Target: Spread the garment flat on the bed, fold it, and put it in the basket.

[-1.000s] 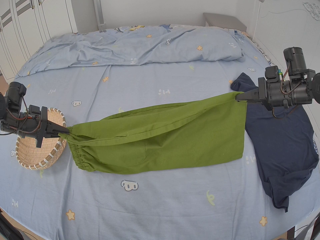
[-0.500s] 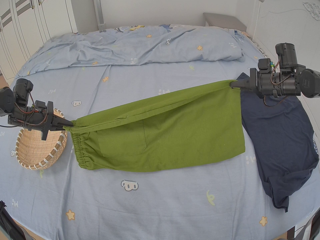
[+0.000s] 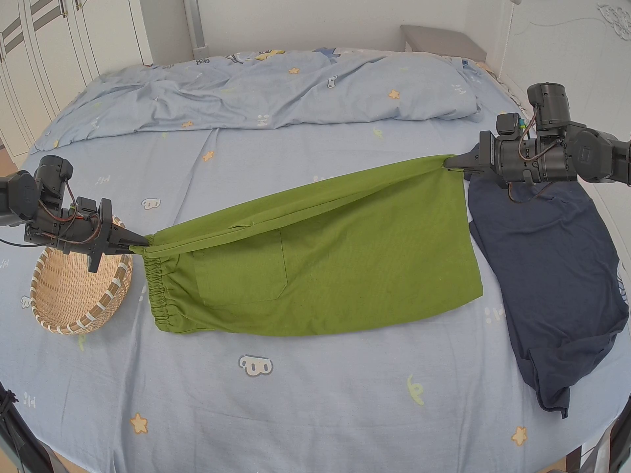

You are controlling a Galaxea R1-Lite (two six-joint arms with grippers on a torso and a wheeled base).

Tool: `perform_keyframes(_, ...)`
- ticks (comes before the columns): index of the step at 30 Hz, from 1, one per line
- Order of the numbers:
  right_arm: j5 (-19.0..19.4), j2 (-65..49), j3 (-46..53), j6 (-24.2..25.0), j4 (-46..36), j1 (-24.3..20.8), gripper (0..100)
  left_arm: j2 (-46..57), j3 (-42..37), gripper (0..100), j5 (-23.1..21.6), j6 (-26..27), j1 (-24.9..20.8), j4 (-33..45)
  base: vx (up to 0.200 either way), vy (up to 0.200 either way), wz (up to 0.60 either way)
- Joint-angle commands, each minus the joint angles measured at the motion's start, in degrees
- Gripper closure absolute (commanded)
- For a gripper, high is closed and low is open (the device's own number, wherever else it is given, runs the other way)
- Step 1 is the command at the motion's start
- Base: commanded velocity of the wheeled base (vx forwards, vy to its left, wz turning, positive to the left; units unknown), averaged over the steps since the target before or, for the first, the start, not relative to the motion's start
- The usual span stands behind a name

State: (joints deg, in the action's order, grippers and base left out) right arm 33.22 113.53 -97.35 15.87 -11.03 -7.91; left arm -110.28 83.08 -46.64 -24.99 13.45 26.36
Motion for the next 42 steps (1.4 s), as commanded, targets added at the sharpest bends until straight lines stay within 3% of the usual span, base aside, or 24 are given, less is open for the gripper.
perform_keyframes(1,-0.08,3.36,-1.87,-0.14,0.05,-0.35,100,-2.58,1.21,100,1.03,0.03,-0.44,0.01,0.0,0.0,0.0)
perform_keyframes(24,0.0,9.08,-3.72,-0.75,3.03,1.23,100,-7.06,3.23,100,1.47,-0.23,-2.37,-3.5,0.0,0.0,0.0)
perform_keyframes(25,0.0,9.16,-3.54,-0.75,3.3,1.23,100,-7.06,3.23,0,1.38,-0.15,-2.55,-3.59,0.0,0.0,0.0)
perform_keyframes(27,0.0,9.43,-3.54,-0.67,3.47,1.23,100,-6.97,3.32,0,1.47,-0.32,-2.64,-3.86,0.0,0.0,0.0)
perform_keyframes(28,0.0,9.6,-3.46,-0.67,3.47,1.23,0,-6.79,3.23,0,1.38,-0.32,-2.64,-4.03,0.0,0.0,0.0)
perform_keyframes(42,0.44,10.39,-0.56,-2.34,3.91,0.53,0,-6.09,3.49,0,1.47,-0.85,-2.9,-3.86,0.0,0.0,0.0)
